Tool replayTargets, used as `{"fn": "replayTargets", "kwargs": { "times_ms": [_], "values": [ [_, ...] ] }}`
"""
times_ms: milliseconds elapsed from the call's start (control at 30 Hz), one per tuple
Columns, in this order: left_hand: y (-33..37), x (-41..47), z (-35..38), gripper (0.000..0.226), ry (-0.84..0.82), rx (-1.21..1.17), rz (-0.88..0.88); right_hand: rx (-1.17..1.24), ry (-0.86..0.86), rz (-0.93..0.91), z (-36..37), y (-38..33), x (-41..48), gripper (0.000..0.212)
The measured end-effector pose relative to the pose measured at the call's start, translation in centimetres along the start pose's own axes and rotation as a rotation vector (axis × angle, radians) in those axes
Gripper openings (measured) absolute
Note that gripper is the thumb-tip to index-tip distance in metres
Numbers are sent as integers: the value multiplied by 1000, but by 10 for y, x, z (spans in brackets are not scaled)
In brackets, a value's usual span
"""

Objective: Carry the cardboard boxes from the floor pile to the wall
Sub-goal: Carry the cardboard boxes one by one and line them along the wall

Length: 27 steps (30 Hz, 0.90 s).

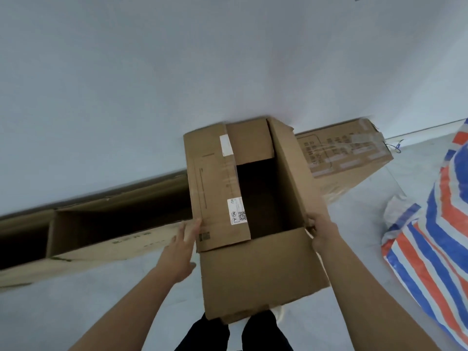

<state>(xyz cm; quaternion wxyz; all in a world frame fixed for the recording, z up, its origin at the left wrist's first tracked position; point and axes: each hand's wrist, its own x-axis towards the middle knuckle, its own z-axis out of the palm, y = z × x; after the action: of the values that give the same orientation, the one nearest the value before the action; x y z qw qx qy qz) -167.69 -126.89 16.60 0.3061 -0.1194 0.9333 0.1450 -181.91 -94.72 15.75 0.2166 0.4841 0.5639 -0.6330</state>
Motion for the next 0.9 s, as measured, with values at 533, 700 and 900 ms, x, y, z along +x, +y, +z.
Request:
{"fn": "replayTargets", "kwargs": {
  "times_ms": [533, 700, 900],
  "values": [
    [56, 12, -13, 43, 369, -823, -542, -220, -132, -414, -39, -14, -27, 19],
    [64, 42, -6, 44, 349, -653, -620, -945, -192, -916, -26, 20, -39, 63],
    [64, 40, -4, 47, 306, -361, -622, -1716, -144, -854, 8, 59, -41, 84]
  ]
}}
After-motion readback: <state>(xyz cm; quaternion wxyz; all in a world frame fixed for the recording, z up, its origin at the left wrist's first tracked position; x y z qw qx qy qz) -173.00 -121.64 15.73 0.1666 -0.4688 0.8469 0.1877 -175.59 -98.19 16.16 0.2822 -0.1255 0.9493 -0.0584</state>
